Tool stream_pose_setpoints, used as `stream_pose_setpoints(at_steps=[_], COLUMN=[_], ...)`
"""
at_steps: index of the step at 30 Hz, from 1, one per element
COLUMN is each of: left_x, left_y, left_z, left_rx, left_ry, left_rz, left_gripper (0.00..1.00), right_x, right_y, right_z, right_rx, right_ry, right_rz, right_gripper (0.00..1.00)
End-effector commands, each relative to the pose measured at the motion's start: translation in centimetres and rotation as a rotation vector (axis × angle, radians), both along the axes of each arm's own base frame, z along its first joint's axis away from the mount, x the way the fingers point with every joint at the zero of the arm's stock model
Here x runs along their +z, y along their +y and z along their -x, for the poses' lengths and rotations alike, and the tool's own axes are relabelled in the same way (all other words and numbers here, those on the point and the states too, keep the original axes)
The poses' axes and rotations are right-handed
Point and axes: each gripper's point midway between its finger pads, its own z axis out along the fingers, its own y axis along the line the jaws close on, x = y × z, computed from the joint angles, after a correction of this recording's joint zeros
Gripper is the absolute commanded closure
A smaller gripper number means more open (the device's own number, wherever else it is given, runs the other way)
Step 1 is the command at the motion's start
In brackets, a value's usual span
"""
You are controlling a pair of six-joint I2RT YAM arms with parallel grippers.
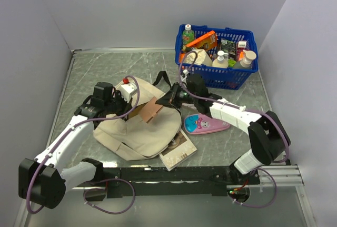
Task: Pack the student bag
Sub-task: Place the personal item in the student bag.
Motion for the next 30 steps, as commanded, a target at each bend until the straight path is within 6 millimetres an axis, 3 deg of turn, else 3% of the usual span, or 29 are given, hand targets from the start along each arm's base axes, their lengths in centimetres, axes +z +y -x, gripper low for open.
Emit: stream_pose_setpoints(at_steps=[1, 6, 9, 16, 18, 24, 28, 30], left_x=[2.7, 3.2, 3.5, 4.1, 4.4, 5.8, 5.7, 5.3], left_y=[-0.1, -0.3, -0.4, -0.6, -0.8, -1.8, -2.4, -2.4], left_z=[-1.0, -1.2, -1.1, -1.1, -1.0, -0.9, -0.8, -0.8], left_rx=[0.015, 0.013, 0.011, 0.003, 0.001, -0.03, -0.052, -0.059], left_ry=[-0.086, -0.09, -0.089, -0.092, -0.089, -0.076, -0.058, -0.051], left_rz=[0.029, 0.039, 0.048, 0.057, 0.068, 0.123, 0.142, 0.135], left_gripper=[0.99, 0.99, 0.99, 0.99, 0.99, 0.99, 0.99, 0.99], right_x=[3.2, 2.1, 1.4, -2.3, -2.1, -2.8, -2.1, -1.5], right_y=[1.9, 3.2, 3.2, 2.4, 2.3, 5.0, 7.6, 9.2], right_z=[-0.6, -2.1, -2.9, -4.3, -5.3, -7.8, -8.5, -7.8], right_rx=[-0.038, -0.129, -0.204, -0.381, -0.426, -0.44, -0.408, -0.356], right_ry=[-0.007, 0.022, 0.047, 0.134, 0.124, 0.112, 0.071, 0.057], right_rz=[-0.195, -0.115, -0.086, 0.096, 0.115, 0.124, 0.086, 0.075], right_gripper=[1.0, 1.0, 1.0, 1.0, 1.0, 1.0, 1.0, 1.0])
